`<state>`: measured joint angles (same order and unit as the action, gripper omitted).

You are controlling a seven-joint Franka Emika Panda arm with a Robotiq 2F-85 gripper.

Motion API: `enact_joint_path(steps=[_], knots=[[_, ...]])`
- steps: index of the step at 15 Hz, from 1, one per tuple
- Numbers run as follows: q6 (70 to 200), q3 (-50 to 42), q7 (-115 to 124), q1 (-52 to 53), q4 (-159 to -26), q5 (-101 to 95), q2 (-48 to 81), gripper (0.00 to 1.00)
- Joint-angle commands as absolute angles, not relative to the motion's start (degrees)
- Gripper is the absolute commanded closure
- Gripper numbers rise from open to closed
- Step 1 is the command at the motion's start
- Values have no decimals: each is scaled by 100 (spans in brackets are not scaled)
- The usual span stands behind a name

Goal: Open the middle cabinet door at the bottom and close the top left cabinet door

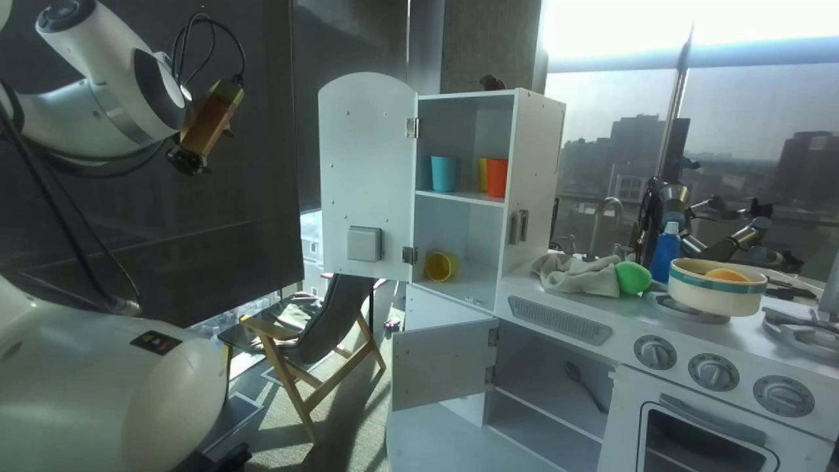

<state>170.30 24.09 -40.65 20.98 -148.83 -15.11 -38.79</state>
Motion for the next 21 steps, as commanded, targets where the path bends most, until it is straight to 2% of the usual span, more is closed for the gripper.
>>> enact_joint_path(steps=[1, 7, 15, 19, 21], knots=[[17188, 3234, -3070, 902, -13799, -2378, -2990, 0], [17119, 5118, -1791, -1597, -12597, -3204, -2449, 0], [17149, 7312, -992, -4670, -11675, -3777, -2414, 0], [17165, 7806, -1027, -5505, -11418, -3638, -2513, 0], [17103, 7771, -1061, -5545, -11426, -3579, -2524, 0]])
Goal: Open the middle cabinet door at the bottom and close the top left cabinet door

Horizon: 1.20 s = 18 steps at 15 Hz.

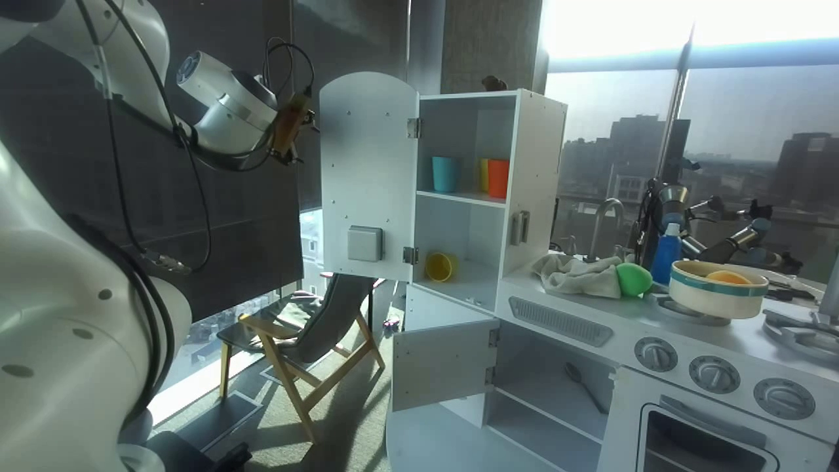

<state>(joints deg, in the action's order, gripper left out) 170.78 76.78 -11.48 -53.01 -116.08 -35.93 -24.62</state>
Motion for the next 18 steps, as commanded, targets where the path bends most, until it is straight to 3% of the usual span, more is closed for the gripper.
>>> enact_joint_path(steps=[1, 9, 18], knots=[[17120, 7586, -1047, -5400, -11513, -3617, -2564, 0], [17061, 5965, -1097, -3832, -12335, -3716, -2756, 0], [16551, 2606, -1619, -628, -13664, -3522, -2968, 0]])
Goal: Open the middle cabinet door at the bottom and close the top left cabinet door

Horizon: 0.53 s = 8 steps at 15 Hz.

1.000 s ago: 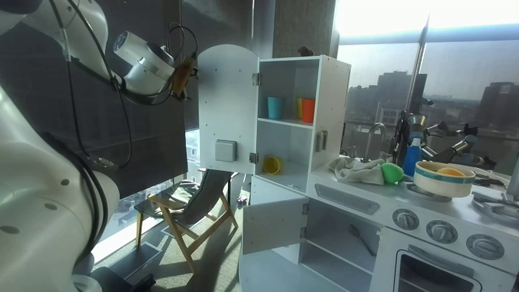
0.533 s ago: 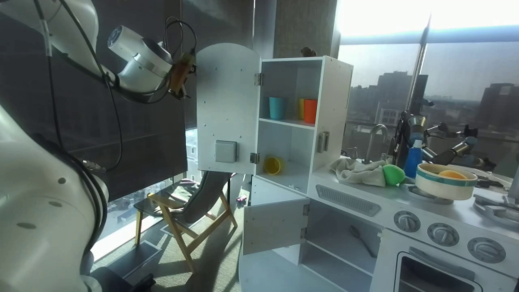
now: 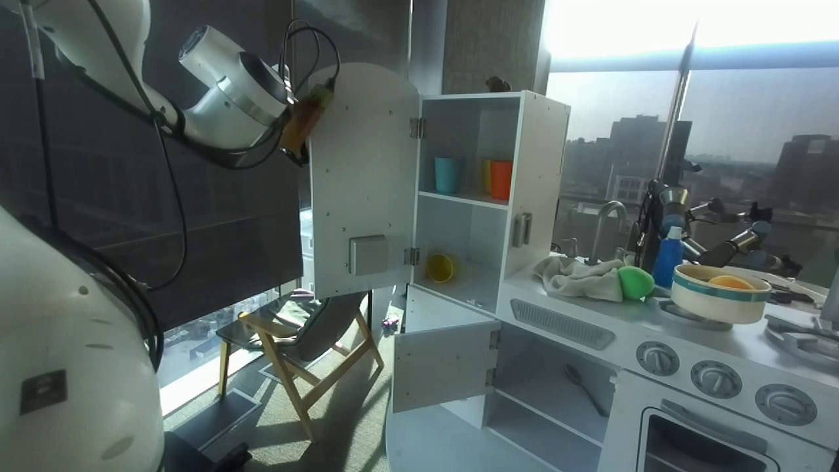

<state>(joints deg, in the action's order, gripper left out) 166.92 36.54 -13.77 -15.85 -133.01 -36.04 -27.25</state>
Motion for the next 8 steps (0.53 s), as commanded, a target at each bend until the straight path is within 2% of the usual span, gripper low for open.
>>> enact_joint_path(steps=[1, 8], knots=[[16489, 2283, -1655, -376, -13768, -3533, -3053, 0], [16061, 768, -2008, 484, -14463, -3433, -3954, 0]])
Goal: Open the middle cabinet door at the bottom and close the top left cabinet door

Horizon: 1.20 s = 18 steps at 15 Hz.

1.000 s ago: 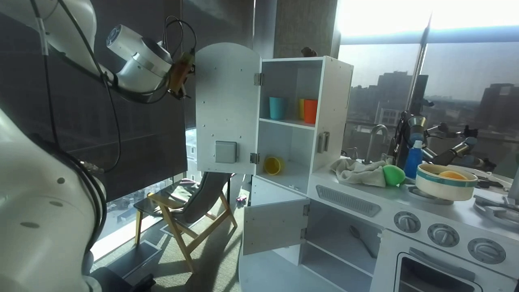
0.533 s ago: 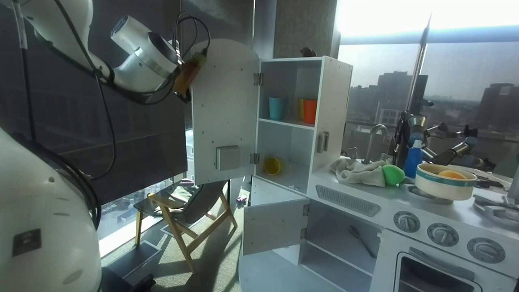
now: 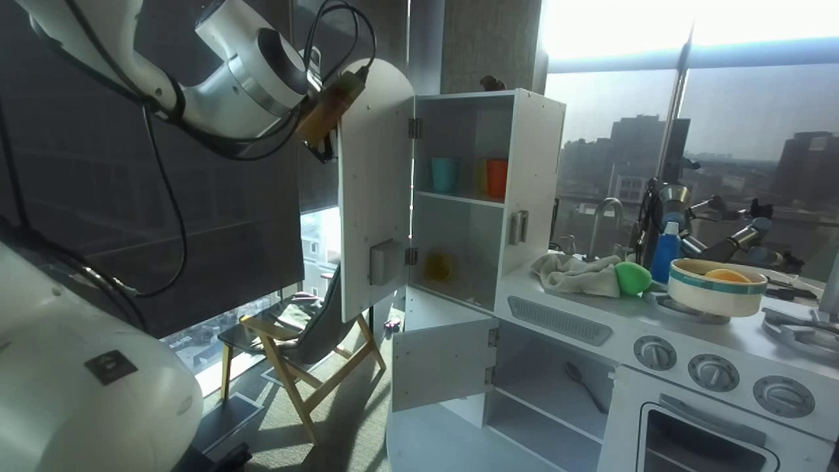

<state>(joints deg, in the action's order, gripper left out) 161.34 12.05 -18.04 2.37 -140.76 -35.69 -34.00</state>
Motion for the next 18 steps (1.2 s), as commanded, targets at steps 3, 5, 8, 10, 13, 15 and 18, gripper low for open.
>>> enact_joint_path(steps=[3, 5, 8, 10, 13, 15, 18], knots=[[16117, 462, -2014, 485, -14739, -3438, -4278, 0], [16241, 356, -1991, 423, -14879, -3469, -4368, 0], [16327, 262, -1895, 254, -14984, -3500, -4288, 0], [16577, 341, -1607, -131, -15015, -3641, -4121, 0], [17271, 578, -995, -889, -15034, -3893, -3769, 0], [17668, 430, -973, -912, -15011, -3742, -3438, 0], [18426, -316, -1580, -73, -15037, -3127, -2849, 0]])
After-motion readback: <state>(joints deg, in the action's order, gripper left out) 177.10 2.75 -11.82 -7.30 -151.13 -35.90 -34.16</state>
